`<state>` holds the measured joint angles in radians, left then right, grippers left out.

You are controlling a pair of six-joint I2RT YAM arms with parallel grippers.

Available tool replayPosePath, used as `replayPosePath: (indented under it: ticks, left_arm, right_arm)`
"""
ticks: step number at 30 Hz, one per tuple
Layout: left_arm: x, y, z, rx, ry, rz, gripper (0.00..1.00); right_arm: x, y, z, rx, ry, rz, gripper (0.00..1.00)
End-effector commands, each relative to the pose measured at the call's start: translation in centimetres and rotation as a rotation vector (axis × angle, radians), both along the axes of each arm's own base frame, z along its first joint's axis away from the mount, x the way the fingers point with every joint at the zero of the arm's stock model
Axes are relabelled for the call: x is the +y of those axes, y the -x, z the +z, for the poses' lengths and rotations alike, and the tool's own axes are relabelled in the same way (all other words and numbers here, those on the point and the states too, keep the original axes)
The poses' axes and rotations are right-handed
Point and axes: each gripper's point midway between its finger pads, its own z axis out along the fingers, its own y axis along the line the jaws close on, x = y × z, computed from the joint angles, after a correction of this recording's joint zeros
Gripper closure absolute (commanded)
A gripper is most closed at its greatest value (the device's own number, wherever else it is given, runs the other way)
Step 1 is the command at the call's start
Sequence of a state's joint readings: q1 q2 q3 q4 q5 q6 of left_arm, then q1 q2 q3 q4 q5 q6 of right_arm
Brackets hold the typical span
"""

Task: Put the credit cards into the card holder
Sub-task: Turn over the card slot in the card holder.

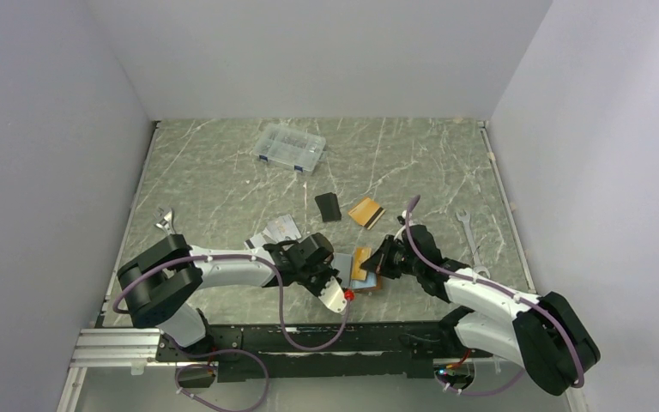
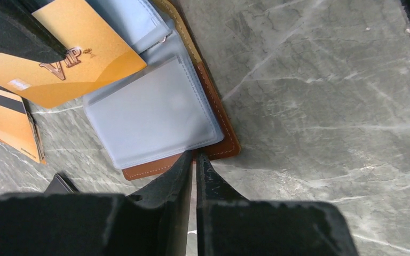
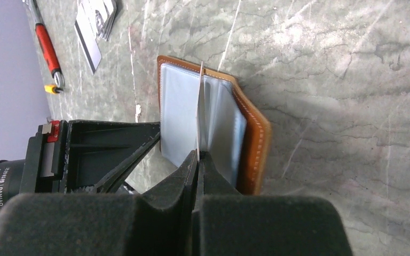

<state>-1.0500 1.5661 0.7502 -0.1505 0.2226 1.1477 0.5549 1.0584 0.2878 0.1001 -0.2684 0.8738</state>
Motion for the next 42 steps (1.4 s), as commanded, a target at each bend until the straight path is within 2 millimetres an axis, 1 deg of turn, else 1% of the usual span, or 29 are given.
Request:
replayPosePath:
  ticks: [1,7,12,16,20,26,30,36,40,42]
  left_arm:
    - [1.5,1.6,-2.3,0.045,-0.077,-0.020,0.88]
    - [1.7,2.2,-2.3,0.072,-0.088,-0.003,0.95]
    - [1.6,2.8,-2.2,0.104,-0.097,0.014,0.98]
    - [1.6,3.6,-2.3,0.128,-0.108,0.016,1.00]
    - [1.5,4.2,-2.4,0.146,-0.119,0.021,1.00]
    - [1.6,5.3,-2.5,0.171,-0.135,0.020,1.00]
    - [1.8,5.5,-2.8,0.168,-0.143,0.025,1.00]
    - [1.8,5.4,-2.8,0.170,-0.145,0.039,1.00]
    - [1.8,5.5,-2.8,0.172,-0.145,0.042,1.00]
    - [1.8,5.5,-2.8,0.173,-0.148,0.042,1.00]
  right_arm:
    - [0.5,-0.4,1.0,-0.031,-0.073,-0.020,1.00]
    - [0.3,0.2,0.1,-0.002,-0.075,-0.035,1.00]
    - [0.1,0.6,-0.5,0.019,-0.091,-0.051,1.00]
    - [-0.3,0.5,0.1,-0.001,-0.088,-0.073,1.00]
    - [0.0,0.4,0.6,-0.003,-0.100,-0.062,1.00]
    - [0.3,0.6,0.2,0.018,-0.084,-0.044,1.00]
    - [0.2,1.0,-0.1,0.027,-0.093,-0.041,1.00]
    - [0.4,1.2,0.2,0.013,-0.113,-0.035,1.00]
    - [0.2,0.7,1.3,-0.035,-0.135,-0.057,1.00]
    - [0.2,0.7,1.3,-0.032,-0.126,-0.052,1.00]
